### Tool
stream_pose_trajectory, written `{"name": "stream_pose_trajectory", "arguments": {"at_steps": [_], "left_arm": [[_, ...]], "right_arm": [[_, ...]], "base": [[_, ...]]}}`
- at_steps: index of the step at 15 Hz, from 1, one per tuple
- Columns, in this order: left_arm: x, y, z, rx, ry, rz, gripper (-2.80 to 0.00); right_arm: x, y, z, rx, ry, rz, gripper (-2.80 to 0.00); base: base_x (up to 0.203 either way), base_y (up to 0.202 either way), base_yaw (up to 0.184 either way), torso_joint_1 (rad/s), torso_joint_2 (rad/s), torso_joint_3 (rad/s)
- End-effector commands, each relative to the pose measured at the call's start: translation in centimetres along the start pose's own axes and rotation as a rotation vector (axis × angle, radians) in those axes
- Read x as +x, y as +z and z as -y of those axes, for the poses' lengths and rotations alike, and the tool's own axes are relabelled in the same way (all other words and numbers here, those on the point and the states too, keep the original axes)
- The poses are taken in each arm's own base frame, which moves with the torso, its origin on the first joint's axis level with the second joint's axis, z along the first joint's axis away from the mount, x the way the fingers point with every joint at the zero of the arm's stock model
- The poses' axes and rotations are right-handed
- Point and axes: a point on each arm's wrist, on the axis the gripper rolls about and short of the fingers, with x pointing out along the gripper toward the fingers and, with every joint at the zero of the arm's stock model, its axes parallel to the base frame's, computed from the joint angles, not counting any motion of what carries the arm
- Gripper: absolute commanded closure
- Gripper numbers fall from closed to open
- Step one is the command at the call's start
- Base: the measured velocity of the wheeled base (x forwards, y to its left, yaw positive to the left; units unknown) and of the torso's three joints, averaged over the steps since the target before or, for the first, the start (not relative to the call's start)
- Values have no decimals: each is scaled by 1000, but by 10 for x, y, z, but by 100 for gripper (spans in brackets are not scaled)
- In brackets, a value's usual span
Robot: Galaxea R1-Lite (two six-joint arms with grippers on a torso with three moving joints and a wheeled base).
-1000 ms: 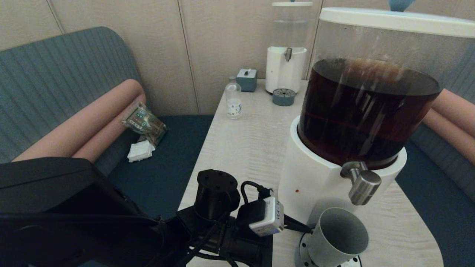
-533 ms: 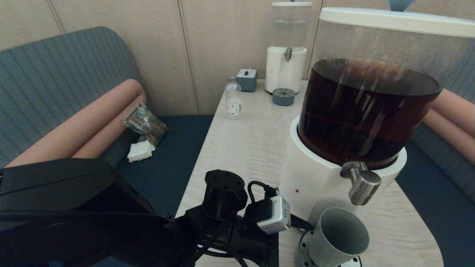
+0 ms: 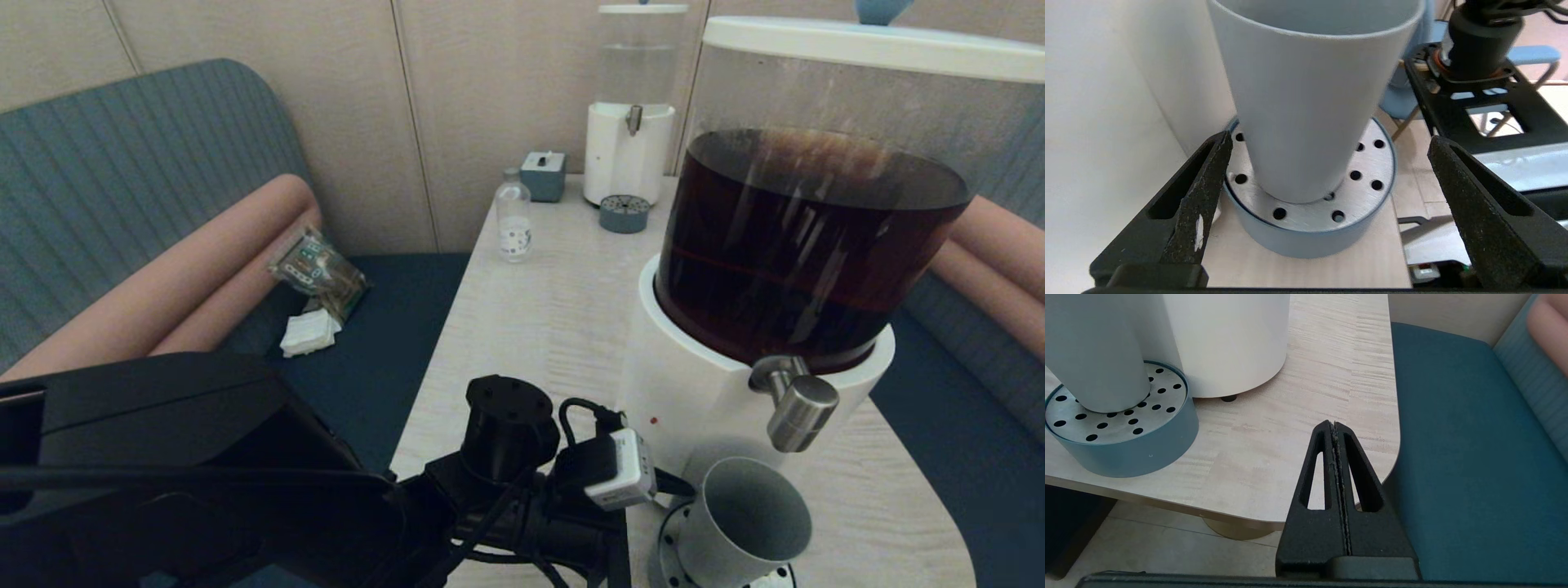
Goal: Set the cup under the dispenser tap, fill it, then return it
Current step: Place the cup next to the water dispenser
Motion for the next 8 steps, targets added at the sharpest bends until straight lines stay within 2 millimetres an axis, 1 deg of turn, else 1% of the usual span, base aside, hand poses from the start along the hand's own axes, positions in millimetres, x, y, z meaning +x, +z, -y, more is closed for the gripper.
{"name": "stream_pose_trajectory", "arguments": {"at_steps": [1, 6, 8], "left_arm": [[5, -2, -1, 5, -6, 3, -280], [16, 2, -1, 21, -25, 17, -280], [19, 0, 0, 18, -32, 15, -280]], "right_arm": [[0, -3, 0, 0, 1, -1, 0], [0, -3, 0, 0, 1, -1, 0], [0, -3, 0, 0, 1, -1, 0]], "base": [[0, 0, 0, 0, 0, 0], [0, 0, 0, 0, 0, 0], [0, 0, 0, 0, 0, 0]]}}
